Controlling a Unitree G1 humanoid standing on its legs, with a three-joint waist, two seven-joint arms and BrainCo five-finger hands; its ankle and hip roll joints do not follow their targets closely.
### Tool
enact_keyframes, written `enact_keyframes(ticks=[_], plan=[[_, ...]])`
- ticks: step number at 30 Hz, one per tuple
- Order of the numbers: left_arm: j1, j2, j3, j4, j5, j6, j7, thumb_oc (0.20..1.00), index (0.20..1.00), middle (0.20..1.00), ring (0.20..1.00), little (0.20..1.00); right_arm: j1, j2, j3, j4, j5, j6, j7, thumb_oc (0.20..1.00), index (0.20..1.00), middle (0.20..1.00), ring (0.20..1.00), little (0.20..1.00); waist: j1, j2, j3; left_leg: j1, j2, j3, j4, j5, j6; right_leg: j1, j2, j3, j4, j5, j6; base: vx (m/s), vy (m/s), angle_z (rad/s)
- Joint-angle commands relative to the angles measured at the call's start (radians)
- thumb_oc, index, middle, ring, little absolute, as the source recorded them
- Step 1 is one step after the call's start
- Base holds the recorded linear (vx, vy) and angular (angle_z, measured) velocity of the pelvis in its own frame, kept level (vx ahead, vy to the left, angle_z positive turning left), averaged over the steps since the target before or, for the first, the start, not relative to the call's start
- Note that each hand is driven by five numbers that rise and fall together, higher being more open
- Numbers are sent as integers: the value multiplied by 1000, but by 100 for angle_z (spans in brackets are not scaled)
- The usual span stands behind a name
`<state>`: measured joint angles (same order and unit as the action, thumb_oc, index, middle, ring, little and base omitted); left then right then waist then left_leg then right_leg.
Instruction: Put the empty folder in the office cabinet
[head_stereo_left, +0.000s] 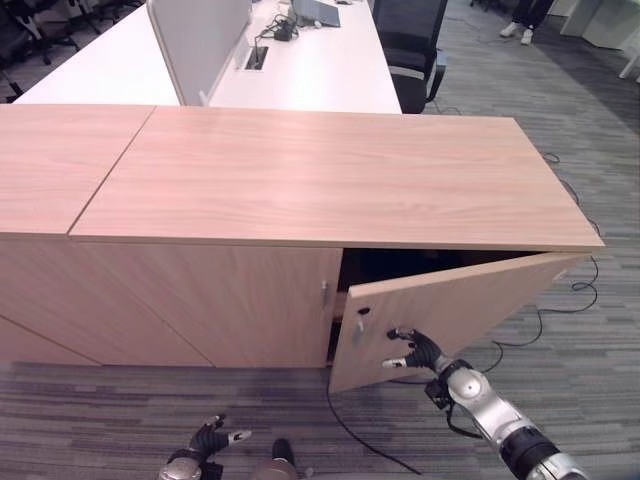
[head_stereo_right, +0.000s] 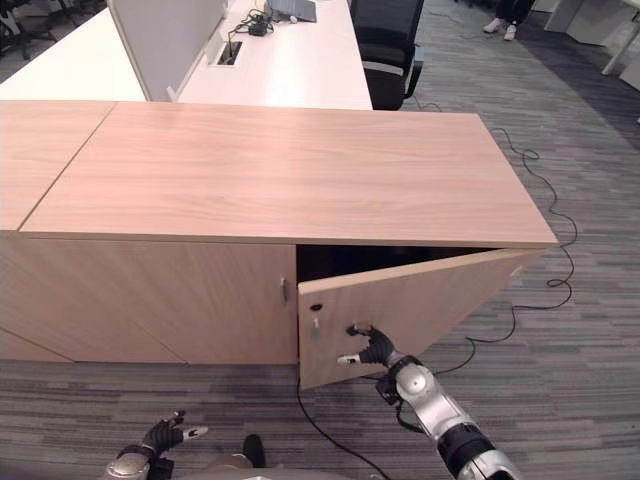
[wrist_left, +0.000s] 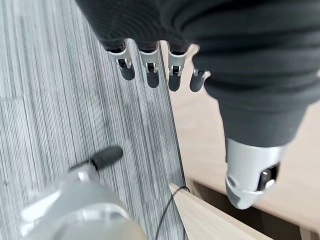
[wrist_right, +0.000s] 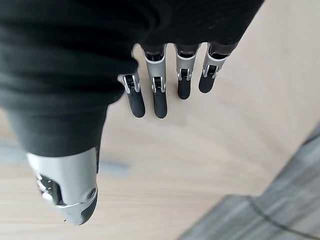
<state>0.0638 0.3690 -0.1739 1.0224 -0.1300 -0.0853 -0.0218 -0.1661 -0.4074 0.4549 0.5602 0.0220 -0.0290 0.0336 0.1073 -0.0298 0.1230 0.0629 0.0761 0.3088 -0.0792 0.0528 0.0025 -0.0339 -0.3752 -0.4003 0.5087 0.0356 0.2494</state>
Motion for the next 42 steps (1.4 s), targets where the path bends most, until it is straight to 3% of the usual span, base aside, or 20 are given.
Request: enact_keyframes(ticks=[1,5,9,18,26,33,42], plan=[[-23,19,0,-12,15,-26,-3,1000,1000,1000,1000,1000,-116,52,-81,-20,95,-95,-61,1000,1000,1000,1000,1000,14,-18,7,6,1,-79,-2,-39,-22,9,157,77,-205,-45,1,81,-28,49],[-39,35,-31,-8,4,-30,-14,1000,1000,1000,1000,1000,-162,-9,-160,66,142,-89,-111,1000,1000,1000,1000,1000,4,-29,-1,10,-16,-164,-2,-47,-35,34,167,162,-394,-44,-33,130,-98,68],[-37,37,-37,5,5,-29,-22,1000,1000,1000,1000,1000,-226,-89,-185,152,144,-75,-127,1000,1000,1000,1000,1000,10,-39,-36,15,-28,-189,-3,-55,-39,97,171,146,-478,-19,-38,97,-90,83],[6,14,-80,-20,1,-25,-44,1000,1000,1000,1000,1000,-363,-193,-185,316,144,-54,-139,1000,1000,1000,1000,1000,28,-22,-61,16,-19,-214,-8,-46,-66,175,189,102,-588,-10,-47,24,-64,4],[35,13,-87,-59,-12,-21,-50,1000,1000,1000,1000,1000,-410,-202,-179,421,153,-47,-137,1000,1000,1000,1000,1000,34,-7,-61,17,-11,-213,-8,-42,-74,177,192,93,-596,-16,-50,-3,-20,0],[44,-10,-73,-81,-27,-13,-42,1000,1000,1000,1000,1000,-294,-128,-201,378,168,-54,-130,1000,1000,1000,1000,1000,11,13,-54,22,-9,-210,-8,-44,-76,176,193,95,-596,-19,-57,0,0,0],[40,-51,-32,-98,-28,-11,-37,1000,1000,1000,1000,1000,57,74,-214,412,124,-39,-82,1000,1000,1000,1000,1000,-34,25,-48,21,-10,-209,-8,-46,-74,168,193,104,-596,-20,-61,10,2,5]])
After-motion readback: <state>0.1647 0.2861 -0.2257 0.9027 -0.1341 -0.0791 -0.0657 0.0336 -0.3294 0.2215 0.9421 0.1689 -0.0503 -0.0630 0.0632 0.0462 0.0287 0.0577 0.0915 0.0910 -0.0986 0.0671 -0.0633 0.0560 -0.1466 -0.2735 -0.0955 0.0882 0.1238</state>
